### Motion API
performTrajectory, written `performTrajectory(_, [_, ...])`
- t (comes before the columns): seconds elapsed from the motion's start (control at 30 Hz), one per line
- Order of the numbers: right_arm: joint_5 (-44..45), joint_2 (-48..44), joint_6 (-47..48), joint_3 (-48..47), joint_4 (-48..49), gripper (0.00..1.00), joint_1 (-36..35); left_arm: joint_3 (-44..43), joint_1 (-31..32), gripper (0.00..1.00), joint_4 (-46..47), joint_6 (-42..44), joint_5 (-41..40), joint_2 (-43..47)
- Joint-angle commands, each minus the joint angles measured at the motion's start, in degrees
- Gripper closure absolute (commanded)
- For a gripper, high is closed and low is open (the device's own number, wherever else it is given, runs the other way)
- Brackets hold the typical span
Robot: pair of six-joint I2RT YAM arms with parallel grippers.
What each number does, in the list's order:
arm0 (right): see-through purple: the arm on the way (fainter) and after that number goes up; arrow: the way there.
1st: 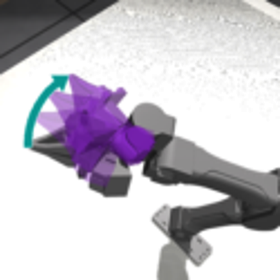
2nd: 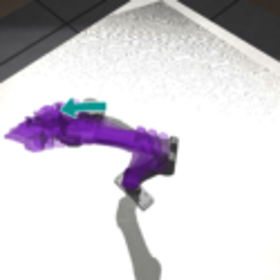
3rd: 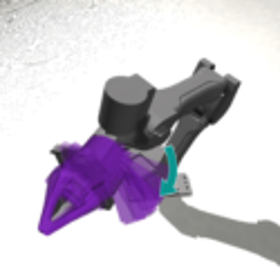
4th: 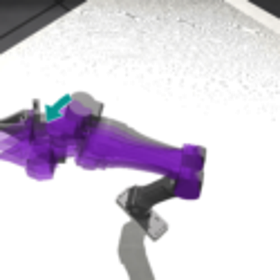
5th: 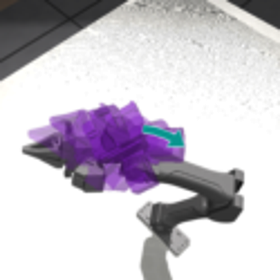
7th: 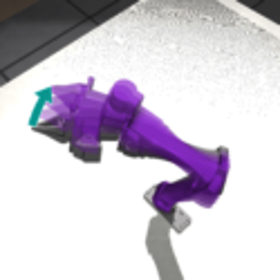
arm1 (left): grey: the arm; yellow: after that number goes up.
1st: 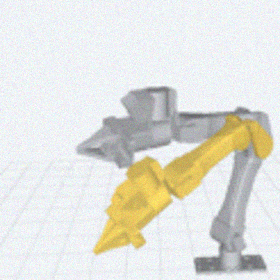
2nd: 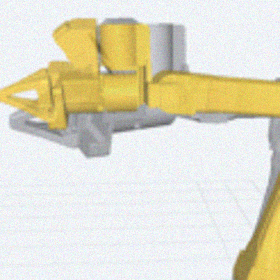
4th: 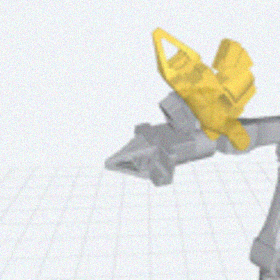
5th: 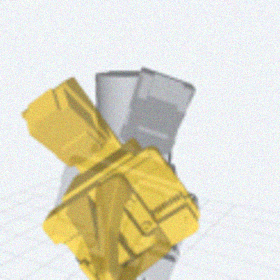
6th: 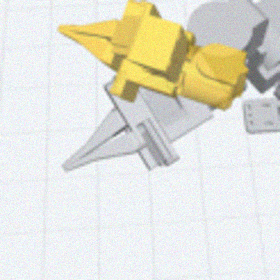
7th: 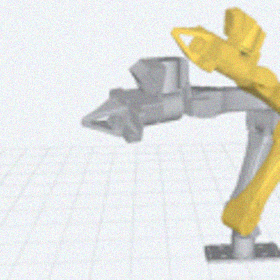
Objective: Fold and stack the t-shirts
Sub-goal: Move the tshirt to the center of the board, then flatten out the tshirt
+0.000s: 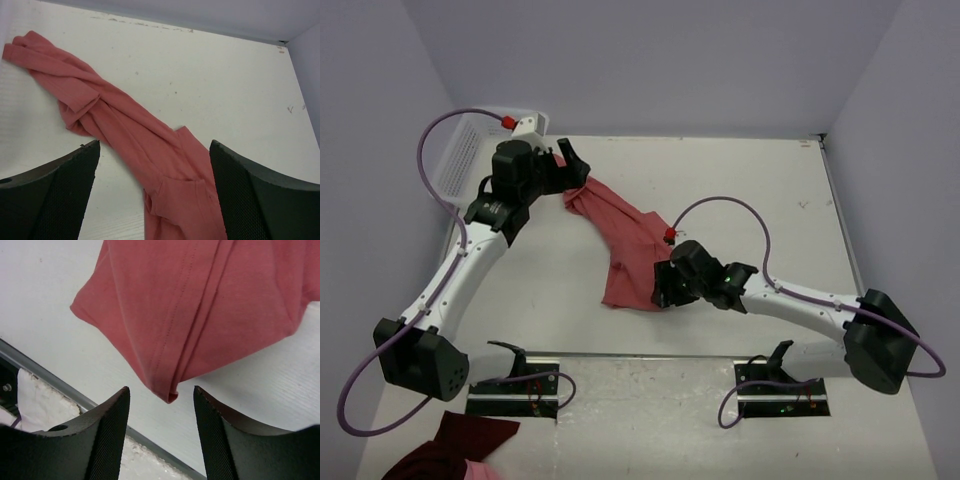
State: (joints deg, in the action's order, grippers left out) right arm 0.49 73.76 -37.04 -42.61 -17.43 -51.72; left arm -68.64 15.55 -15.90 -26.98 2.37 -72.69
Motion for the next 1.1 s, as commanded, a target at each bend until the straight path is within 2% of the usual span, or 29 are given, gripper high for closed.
performTrajectory(0.0, [0.74, 1.64, -2.78, 0.51, 4.07, 0.45, -1.18, 2.01, 0.18, 0.1, 1.92, 0.26, 1.67, 0.0])
performTrajectory(0.33, [3.37, 3.24, -5.23, 3.14, 5.92, 0.51, -2.42, 3.87, 0.18, 0.1, 2.28, 1.23, 1.5, 0.61])
performTrajectory(0.43, [4.42, 2.89, -5.68, 3.41, 5.13, 0.67, -2.42, 4.22, 0.18, 0.1, 2.28, 1.32, 1.85, 0.7])
performTrajectory(0.53, [5.13, 2.18, -5.68, 3.24, 4.34, 0.89, -2.42, 4.66, 0.18, 0.1, 2.28, 1.32, 2.2, 0.7])
performTrajectory(0.57, [6.26, 1.57, -5.59, 2.89, 3.47, 1.0, -2.5, 5.01, 0.18, 0.1, 2.28, 1.41, 2.2, 0.7])
performTrajectory(0.7, [11.18, -0.01, -3.58, -0.18, -2.06, 1.0, -2.5, 6.5, 0.18, 0.11, 2.1, 2.28, 1.41, 0.97])
performTrajectory(0.8, [17.42, -2.47, -1.56, -9.55, -16.17, 1.0, -2.94, 8.08, 0.18, 0.11, 1.23, 2.9, -0.52, 1.58])
performTrajectory(0.9, [25.33, -5.71, 0.72, -18.09, -25.61, 1.0, -3.29, 8.52, 0.79, 0.11, 0.08, 3.51, -2.01, 1.84])
performTrajectory(0.93, [27.0, -6.42, 1.35, -24.47, -30.77, 1.0, -3.3, 8.7, 0.97, 0.11, -0.44, 3.6, -2.8, 1.85])
performTrajectory(1.07, [31.93, -7.22, 6.0, -41.03, -39.42, 1.0, -3.3, 9.84, 2.55, 0.11, -1.15, 3.87, -5.62, 2.02])
